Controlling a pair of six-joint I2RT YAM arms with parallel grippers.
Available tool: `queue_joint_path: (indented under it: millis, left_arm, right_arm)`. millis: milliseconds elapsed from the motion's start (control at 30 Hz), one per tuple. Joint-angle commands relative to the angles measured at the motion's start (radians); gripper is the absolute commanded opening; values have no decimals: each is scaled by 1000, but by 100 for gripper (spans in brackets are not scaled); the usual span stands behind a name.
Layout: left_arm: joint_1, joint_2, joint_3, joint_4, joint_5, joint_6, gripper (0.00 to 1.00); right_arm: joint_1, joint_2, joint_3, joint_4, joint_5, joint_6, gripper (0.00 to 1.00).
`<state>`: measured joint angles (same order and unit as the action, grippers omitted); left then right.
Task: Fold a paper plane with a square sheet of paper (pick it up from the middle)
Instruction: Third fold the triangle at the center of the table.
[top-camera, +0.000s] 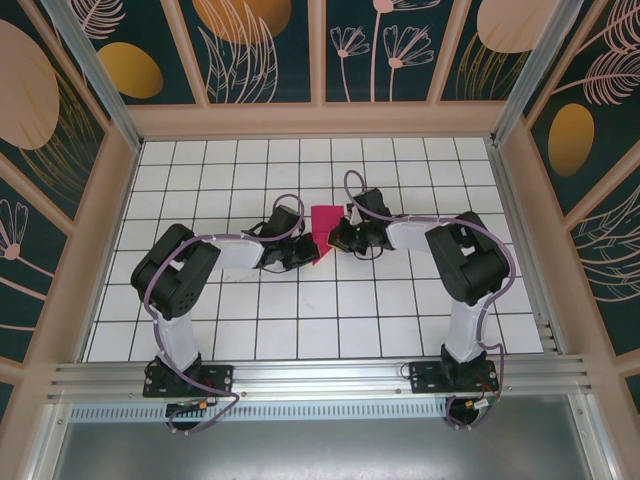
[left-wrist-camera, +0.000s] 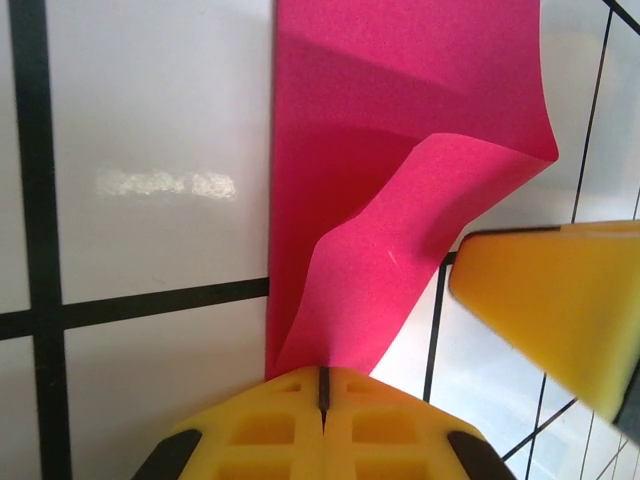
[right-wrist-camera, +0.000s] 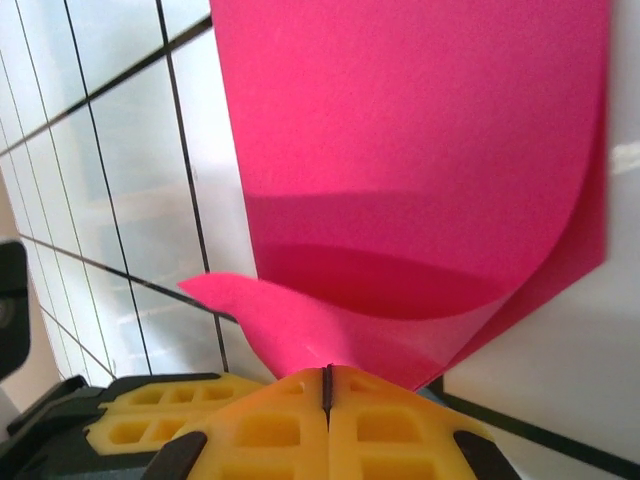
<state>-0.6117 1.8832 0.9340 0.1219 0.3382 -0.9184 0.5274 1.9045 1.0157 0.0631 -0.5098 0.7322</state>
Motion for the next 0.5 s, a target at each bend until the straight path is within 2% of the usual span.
queue_joint_path:
  millis: [0,233,433,467]
  left_arm:
    - [0,47,6,-120,-74,6,0]
    - [2,48,15,-162,-97,-7,0]
    - [2,53,18,-203,-105,-11,0]
    - [2,53,18,-213,-108,-10,0]
  right_arm:
    - [14,7,-2,3,-21,-37,0]
    - [34,59,38,-51,-5,-63,0]
    - [25,90,79,-100,35,-109,0]
    - [-1,93,86,-107,43,-119,0]
